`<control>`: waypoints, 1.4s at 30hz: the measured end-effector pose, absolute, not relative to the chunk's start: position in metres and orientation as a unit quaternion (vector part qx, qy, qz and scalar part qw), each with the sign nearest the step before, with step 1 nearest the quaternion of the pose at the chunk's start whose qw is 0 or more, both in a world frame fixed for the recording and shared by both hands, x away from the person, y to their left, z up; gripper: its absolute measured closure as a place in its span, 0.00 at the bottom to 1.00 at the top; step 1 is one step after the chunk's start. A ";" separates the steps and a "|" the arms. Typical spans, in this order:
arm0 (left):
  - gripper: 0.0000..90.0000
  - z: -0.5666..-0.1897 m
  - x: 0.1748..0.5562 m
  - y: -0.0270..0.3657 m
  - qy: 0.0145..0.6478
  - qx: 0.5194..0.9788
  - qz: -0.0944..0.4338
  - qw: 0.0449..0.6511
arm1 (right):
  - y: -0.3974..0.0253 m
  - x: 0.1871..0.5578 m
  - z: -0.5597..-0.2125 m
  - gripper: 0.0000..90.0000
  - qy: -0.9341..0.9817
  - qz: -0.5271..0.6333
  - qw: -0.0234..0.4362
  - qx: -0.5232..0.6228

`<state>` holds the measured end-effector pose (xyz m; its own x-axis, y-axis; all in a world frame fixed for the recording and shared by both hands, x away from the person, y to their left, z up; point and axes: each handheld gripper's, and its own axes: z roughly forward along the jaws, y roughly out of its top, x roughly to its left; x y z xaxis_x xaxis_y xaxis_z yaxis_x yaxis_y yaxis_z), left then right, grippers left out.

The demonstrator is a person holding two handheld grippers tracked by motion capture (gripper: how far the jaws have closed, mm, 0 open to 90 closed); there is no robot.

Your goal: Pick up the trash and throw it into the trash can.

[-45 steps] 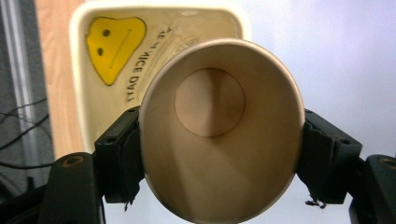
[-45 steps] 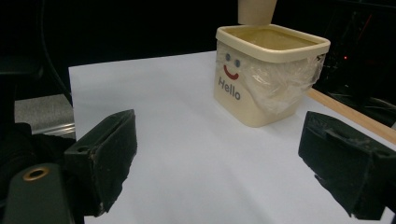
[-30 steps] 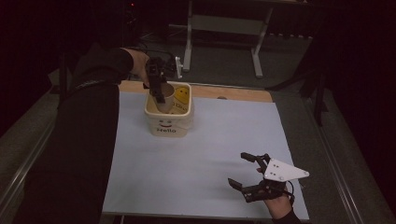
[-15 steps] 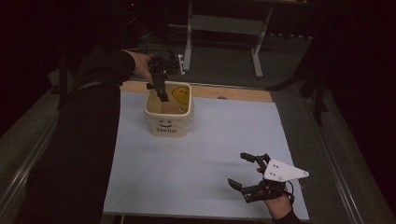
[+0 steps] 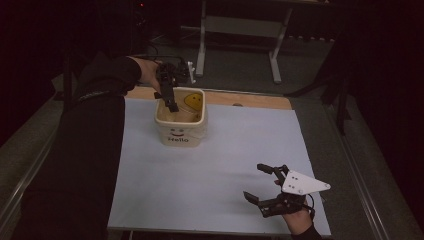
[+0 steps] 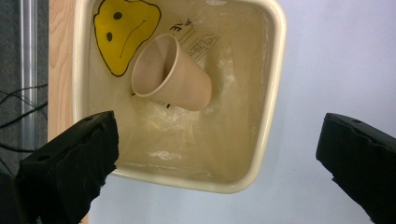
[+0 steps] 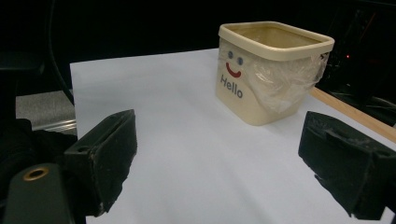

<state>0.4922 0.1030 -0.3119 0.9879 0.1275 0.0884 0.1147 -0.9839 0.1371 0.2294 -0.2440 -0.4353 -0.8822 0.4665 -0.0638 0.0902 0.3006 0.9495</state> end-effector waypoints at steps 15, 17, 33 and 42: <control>0.00 -0.304 0.477 0.120 0.083 0.990 0.047 0.101 | -0.242 0.229 -0.435 0.13 0.791 0.563 0.167 0.175; 0.00 -0.305 0.474 0.121 0.088 0.990 0.044 0.100 | -0.241 0.230 -0.435 0.13 0.791 0.562 0.166 0.174; 0.00 -0.303 0.453 0.159 0.139 0.980 0.050 0.136 | -0.239 0.230 -0.436 0.13 0.793 0.561 0.165 0.175; 0.00 -0.310 0.442 0.179 0.170 0.970 0.046 0.167 | -0.239 0.231 -0.436 0.13 0.793 0.560 0.164 0.175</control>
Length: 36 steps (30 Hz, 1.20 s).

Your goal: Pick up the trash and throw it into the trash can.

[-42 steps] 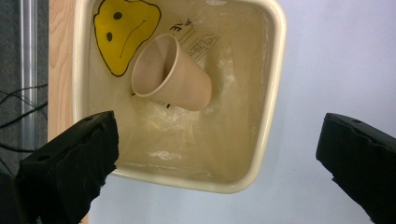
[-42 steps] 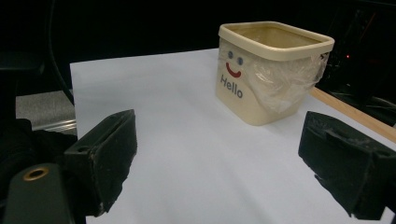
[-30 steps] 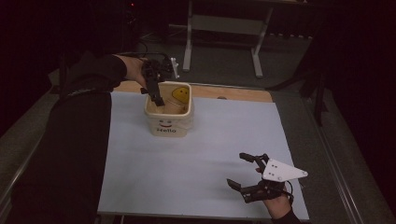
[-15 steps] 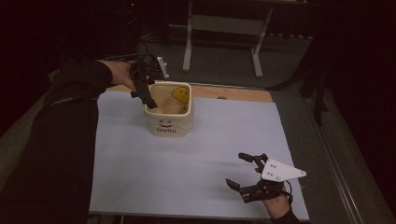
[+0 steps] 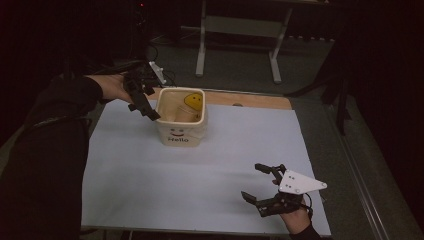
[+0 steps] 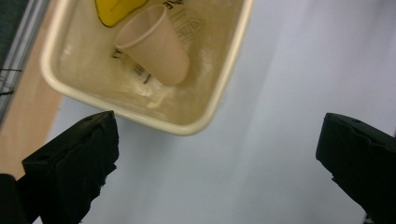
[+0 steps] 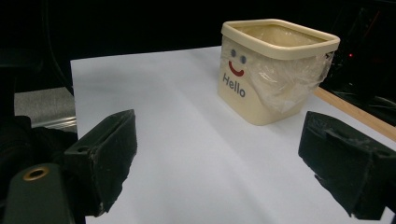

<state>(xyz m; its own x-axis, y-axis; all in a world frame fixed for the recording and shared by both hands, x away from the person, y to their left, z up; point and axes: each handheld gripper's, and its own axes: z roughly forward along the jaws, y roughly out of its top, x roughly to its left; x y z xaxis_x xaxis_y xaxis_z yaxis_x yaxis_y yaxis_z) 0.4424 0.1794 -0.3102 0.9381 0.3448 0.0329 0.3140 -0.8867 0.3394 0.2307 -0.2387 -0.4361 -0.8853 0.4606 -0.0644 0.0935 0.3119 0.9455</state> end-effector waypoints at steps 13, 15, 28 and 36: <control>0.00 -0.316 0.420 0.204 0.193 0.962 0.048 0.190 | -0.238 0.232 -0.437 0.13 0.795 0.557 0.165 0.175; 0.00 -0.317 0.417 0.206 0.198 0.960 0.046 0.195 | -0.238 0.232 -0.437 0.13 0.795 0.557 0.165 0.175; 0.01 -0.330 0.392 0.226 0.210 0.949 0.048 0.231 | -0.237 0.232 -0.437 0.13 0.796 0.555 0.165 0.176; 0.00 -0.342 0.376 0.235 0.224 0.940 0.051 0.251 | -0.236 0.232 -0.438 0.13 0.799 0.551 0.166 0.176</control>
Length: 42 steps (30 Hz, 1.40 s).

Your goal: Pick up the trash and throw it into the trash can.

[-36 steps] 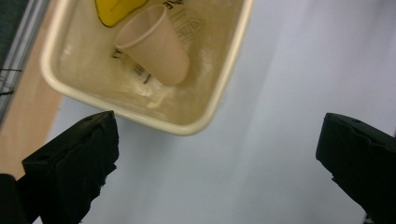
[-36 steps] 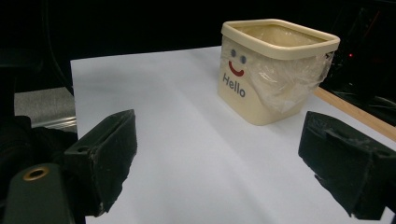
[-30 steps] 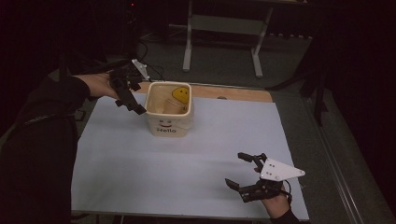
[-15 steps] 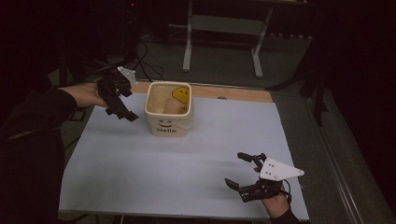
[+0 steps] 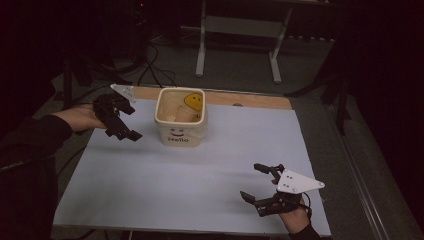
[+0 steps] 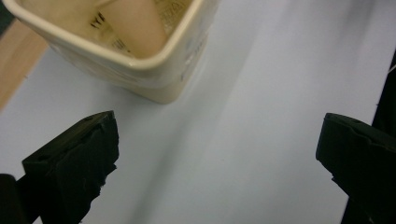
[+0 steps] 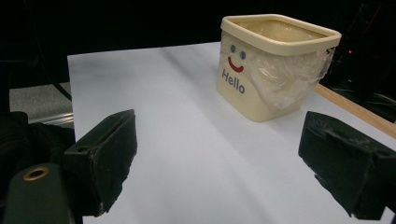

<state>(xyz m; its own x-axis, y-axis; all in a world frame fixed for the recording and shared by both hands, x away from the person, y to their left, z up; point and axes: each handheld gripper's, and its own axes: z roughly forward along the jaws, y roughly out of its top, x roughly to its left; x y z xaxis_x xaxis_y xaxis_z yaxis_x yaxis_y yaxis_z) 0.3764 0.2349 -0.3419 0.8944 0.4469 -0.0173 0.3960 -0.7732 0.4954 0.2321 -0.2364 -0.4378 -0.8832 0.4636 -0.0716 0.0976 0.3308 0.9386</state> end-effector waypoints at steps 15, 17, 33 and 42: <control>0.01 -0.370 0.339 0.245 0.240 0.924 0.062 0.290 | -0.236 0.232 -0.438 0.13 0.799 0.550 0.167 0.176; 0.00 -0.375 0.334 0.245 0.239 0.922 0.058 0.298 | -0.236 0.232 -0.438 0.13 0.799 0.550 0.167 0.176; 0.01 -0.408 0.295 0.238 0.251 0.905 0.067 0.336 | -0.235 0.233 -0.438 0.13 0.801 0.547 0.168 0.176; 0.01 -0.428 0.282 0.233 0.262 0.896 0.062 0.354 | -0.235 0.232 -0.438 0.13 0.801 0.546 0.169 0.176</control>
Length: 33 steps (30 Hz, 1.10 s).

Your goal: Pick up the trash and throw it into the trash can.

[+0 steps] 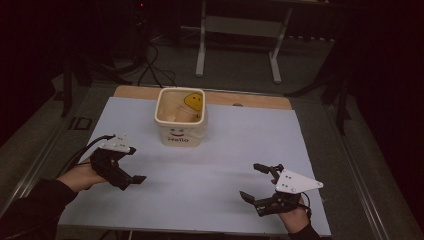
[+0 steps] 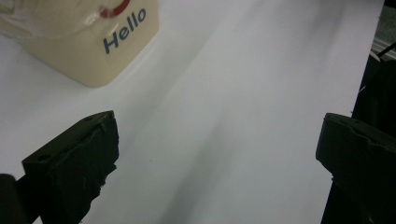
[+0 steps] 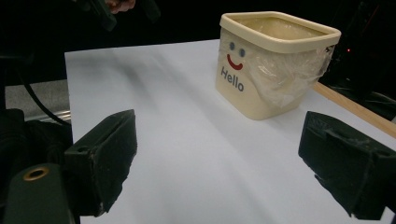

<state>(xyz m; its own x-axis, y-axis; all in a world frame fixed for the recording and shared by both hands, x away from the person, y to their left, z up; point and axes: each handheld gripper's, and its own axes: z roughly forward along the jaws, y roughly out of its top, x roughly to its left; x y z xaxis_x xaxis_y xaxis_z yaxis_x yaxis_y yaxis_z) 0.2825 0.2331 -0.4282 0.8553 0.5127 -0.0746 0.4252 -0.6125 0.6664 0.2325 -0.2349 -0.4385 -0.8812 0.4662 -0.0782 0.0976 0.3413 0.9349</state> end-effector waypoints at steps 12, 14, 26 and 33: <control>0.01 -0.457 0.266 0.229 0.277 0.879 0.054 0.385 | -0.235 0.232 -0.438 0.13 0.802 0.545 0.170 0.175; 0.01 -0.460 0.264 0.229 0.283 0.874 0.053 0.393 | -0.235 0.232 -0.438 0.13 0.802 0.546 0.171 0.175; 0.01 -0.477 0.253 0.229 0.308 0.852 0.059 0.419 | -0.234 0.232 -0.439 0.13 0.803 0.543 0.173 0.175; 0.01 -0.480 0.248 0.226 0.316 0.843 0.073 0.430 | -0.234 0.232 -0.439 0.13 0.803 0.542 0.173 0.174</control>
<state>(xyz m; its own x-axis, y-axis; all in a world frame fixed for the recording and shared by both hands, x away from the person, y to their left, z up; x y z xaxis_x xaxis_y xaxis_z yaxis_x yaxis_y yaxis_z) 0.2482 0.2262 -0.4800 0.7894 0.5956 -0.1485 0.4699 -0.4308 0.7704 0.2319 -0.2340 -0.4386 -0.8794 0.4678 -0.0885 0.0927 0.3507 0.9319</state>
